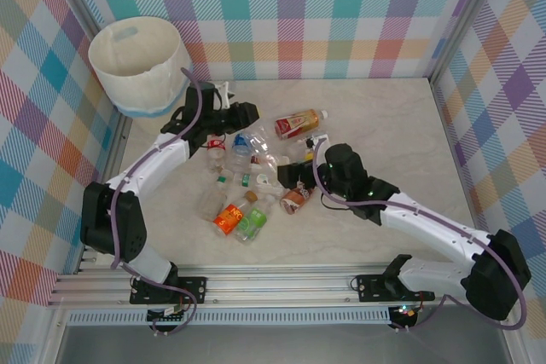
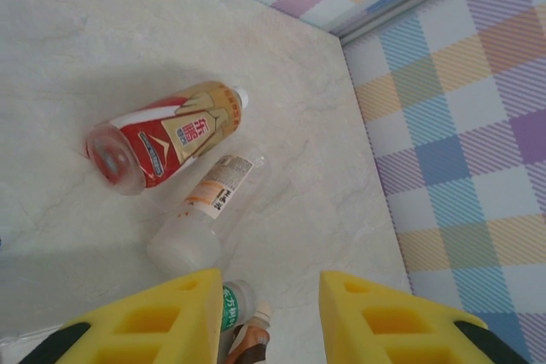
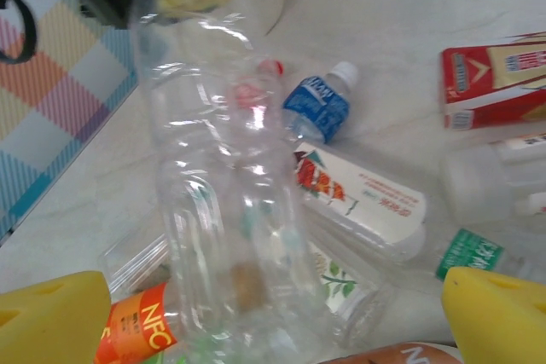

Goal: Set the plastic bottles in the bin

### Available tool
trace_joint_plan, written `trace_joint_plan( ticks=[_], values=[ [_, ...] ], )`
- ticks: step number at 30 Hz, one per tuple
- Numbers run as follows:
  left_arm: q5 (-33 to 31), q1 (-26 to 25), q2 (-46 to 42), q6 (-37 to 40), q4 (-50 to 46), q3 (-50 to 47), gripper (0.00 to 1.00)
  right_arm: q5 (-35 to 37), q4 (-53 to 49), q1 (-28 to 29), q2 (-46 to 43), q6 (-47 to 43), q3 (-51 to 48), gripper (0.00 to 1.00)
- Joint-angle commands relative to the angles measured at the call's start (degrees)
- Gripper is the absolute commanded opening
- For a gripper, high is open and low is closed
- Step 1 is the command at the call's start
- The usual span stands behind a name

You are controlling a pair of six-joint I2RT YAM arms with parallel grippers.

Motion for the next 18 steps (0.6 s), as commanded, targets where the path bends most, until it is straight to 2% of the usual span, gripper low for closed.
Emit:
trace_joint_plan(
  ticks=[1, 9, 14, 18],
  values=[
    [-2.3, 1.4, -4.6, -0.4, 0.1, 0.9, 0.00, 9.5, 0.2, 0.2, -2.3, 5.0, -2.3, 1.00],
    [-10.7, 3.2, -9.5, 5.9, -2.8, 7.2, 0.00, 16.7, -2.7, 0.2, -3.6, 9.8, -4.5, 1.00],
    [-19.8, 3.6, -10.7, 11.8, -1.4, 10.1, 0.00, 18.1, -3.1, 0.2, -3.0, 9.9, -4.1, 1.00],
    [-23.7, 4.8, -9.5, 16.1, -0.3, 13.2, 0.00, 17.8, -2.8, 0.2, -2.3, 9.7, -3.4, 1.00]
  ],
)
